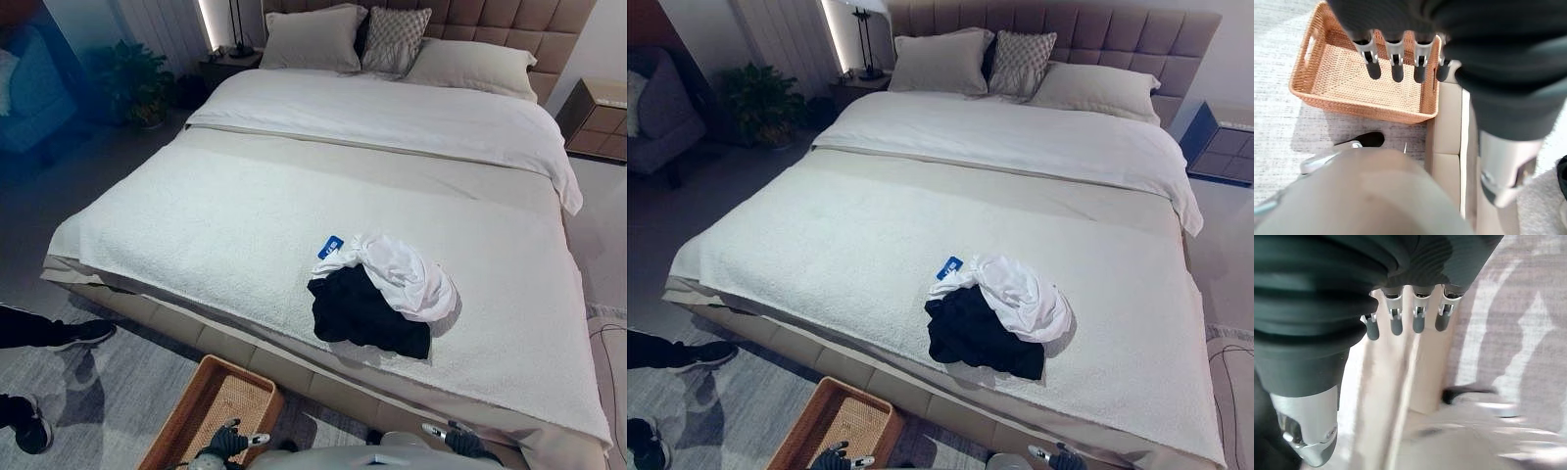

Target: Pick up clothes into the bucket

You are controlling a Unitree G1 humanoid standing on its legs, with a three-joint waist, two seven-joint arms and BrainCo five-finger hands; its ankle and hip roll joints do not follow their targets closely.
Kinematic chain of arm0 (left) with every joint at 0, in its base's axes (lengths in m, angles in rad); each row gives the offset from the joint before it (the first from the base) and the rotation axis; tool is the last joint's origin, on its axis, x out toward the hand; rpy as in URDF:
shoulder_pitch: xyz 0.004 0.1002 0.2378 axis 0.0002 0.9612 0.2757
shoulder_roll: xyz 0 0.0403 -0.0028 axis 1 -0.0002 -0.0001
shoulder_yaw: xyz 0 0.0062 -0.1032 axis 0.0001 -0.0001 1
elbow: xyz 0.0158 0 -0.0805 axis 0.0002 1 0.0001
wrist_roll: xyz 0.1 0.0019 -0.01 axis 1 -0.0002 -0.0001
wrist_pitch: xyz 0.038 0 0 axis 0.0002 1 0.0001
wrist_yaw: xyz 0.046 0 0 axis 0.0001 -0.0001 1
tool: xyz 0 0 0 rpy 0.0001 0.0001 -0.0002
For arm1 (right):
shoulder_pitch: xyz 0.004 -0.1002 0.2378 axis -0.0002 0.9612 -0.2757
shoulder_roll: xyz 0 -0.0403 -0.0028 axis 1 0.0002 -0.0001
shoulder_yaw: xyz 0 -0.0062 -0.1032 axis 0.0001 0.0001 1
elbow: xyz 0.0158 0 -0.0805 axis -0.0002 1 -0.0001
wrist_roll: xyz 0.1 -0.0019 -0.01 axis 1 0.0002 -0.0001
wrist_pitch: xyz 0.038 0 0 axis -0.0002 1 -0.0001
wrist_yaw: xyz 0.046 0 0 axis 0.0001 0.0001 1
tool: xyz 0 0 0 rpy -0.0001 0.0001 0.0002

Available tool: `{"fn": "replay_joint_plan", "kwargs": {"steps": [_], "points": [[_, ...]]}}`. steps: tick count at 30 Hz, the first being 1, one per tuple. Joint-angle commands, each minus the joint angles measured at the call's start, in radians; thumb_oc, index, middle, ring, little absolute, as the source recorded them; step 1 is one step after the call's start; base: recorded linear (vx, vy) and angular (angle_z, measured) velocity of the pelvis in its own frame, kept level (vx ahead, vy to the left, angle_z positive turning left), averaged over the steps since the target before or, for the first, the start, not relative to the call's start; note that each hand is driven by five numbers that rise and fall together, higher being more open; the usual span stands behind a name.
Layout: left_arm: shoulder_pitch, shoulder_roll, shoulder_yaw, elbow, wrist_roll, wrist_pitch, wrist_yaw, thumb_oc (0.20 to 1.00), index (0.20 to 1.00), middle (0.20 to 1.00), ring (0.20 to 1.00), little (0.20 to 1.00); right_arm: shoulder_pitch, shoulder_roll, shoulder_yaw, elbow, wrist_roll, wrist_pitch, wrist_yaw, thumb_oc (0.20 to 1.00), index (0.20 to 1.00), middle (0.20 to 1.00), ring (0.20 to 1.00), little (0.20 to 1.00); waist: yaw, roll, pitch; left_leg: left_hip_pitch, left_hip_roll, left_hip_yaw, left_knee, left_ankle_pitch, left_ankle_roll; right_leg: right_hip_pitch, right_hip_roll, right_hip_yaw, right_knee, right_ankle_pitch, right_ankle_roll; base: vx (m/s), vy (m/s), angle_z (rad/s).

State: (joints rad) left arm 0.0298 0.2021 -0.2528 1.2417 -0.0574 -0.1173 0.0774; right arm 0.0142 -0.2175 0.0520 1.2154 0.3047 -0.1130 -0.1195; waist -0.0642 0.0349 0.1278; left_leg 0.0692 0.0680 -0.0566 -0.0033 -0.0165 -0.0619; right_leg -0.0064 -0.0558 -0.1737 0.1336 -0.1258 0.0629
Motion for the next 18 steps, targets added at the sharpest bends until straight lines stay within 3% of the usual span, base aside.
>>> {"fn": "replay_joint_plan", "kwargs": {"steps": [1, 7, 13, 18], "points": [[-0.028, -0.039, 0.008, -0.018, -0.027, -0.027, 0.023, 1.000, 1.000, 1.000, 1.000, 1.000, -0.118, -0.028, -0.016, -0.098, 0.103, -0.071, -0.045, 1.000, 1.000, 1.000, 1.000, 1.000, -0.009, -0.076, 0.012, -0.071, -0.050, 0.001, 0.031, -0.012, -0.008, 0.076, -0.043, 0.039, -0.197, 0.108, 0.054, 0.00, 0.000, 0.00], [-0.024, -0.035, -0.013, -0.077, -0.056, -0.034, 0.052, 1.000, 1.000, 1.000, 1.000, 1.000, -0.213, -0.100, -0.008, -0.232, 0.065, -0.086, -0.111, 1.000, 1.000, 1.000, 1.000, 1.000, 0.004, -0.072, 0.051, -0.136, -0.067, -0.004, 0.090, -0.026, 0.000, 0.017, -0.056, 0.051, -0.151, 0.102, 0.053, -0.03, 0.008, 0.00], [-0.037, -0.026, -0.058, -0.162, -0.067, -0.046, 0.096, 1.000, 1.000, 1.000, 1.000, 1.000, -0.375, -0.288, 0.014, -0.326, -0.144, -0.054, -0.261, 1.000, 1.000, 1.000, 1.000, 1.000, 0.017, -0.046, 0.125, -0.218, -0.096, -0.020, 0.149, -0.036, 0.017, -0.087, -0.073, 0.070, -0.049, 0.079, 0.047, -0.04, 0.045, 0.02], [-0.057, -0.023, -0.083, -0.215, -0.101, -0.053, 0.129, 1.000, 1.000, 1.000, 1.000, 1.000, -0.483, -0.326, 0.030, -0.338, -0.175, -0.044, -0.339, 1.000, 1.000, 1.000, 1.000, 1.000, 0.025, -0.038, 0.186, -0.289, -0.104, -0.014, 0.222, -0.053, 0.027, -0.170, -0.082, 0.088, 0.026, 0.066, 0.048, -0.08, 0.064, -0.03]]}}
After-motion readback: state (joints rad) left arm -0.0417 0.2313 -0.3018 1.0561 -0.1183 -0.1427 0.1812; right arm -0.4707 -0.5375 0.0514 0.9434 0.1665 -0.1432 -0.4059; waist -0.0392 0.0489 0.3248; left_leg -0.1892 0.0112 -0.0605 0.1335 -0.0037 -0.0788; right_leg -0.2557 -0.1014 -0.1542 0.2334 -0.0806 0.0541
